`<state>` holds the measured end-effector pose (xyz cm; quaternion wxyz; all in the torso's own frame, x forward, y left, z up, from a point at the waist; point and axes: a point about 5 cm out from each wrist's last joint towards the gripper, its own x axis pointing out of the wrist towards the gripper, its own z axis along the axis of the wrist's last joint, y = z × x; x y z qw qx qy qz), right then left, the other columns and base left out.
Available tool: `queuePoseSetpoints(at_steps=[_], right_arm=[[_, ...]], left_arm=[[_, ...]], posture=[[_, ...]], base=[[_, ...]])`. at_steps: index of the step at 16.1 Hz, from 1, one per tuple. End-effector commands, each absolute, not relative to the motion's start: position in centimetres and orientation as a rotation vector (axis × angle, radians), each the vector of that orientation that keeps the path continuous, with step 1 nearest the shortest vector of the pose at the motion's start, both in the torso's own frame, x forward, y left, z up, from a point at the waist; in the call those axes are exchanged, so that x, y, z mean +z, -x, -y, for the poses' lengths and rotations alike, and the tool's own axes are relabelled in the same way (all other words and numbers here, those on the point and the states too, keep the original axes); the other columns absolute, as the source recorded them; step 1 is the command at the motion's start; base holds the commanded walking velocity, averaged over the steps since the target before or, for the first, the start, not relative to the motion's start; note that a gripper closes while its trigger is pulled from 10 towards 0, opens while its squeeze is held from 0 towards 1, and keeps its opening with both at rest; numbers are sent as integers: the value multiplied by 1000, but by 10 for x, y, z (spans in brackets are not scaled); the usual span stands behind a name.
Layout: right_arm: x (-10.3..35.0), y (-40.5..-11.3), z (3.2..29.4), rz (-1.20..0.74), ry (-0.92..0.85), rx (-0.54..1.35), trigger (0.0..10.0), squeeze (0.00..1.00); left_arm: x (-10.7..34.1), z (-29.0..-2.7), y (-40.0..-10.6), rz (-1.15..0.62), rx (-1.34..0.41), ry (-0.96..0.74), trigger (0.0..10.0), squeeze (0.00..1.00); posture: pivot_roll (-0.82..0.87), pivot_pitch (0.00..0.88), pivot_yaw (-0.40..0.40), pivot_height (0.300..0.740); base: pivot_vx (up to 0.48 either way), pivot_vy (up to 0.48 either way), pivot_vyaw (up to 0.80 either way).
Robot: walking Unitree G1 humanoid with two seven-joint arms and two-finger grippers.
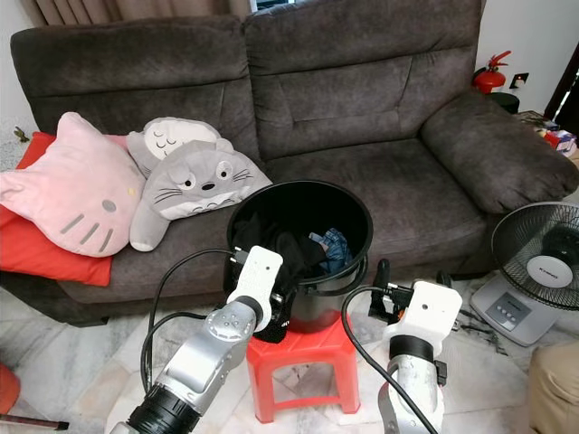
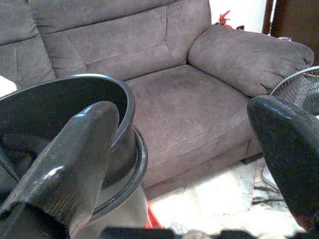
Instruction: Hang hanger
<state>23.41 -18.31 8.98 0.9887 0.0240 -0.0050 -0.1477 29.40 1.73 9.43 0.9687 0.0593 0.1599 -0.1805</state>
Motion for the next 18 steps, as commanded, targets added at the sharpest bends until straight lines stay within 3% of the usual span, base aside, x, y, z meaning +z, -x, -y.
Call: queuePoseSetpoints(at_steps=[1,14,18], right_arm=[[90,-237,179,7,-58,-283,10000,0],[90,-240,175,10,-67,-284,10000,0],[90,-241,175,6,-66,-274,10000,0]], left_arm=[[95,-18,-297,-312,-329,-113,0,0],[110,-19,-301,-236,-373,-59,0,0],[153,-22,-310,-161,-476,129,0,0]], posture=[[-92,0,97,740],[-90,0,107,740],[-86,0,105,740]], base=[[0,0,0],[0,0,0],[0,0,0]])
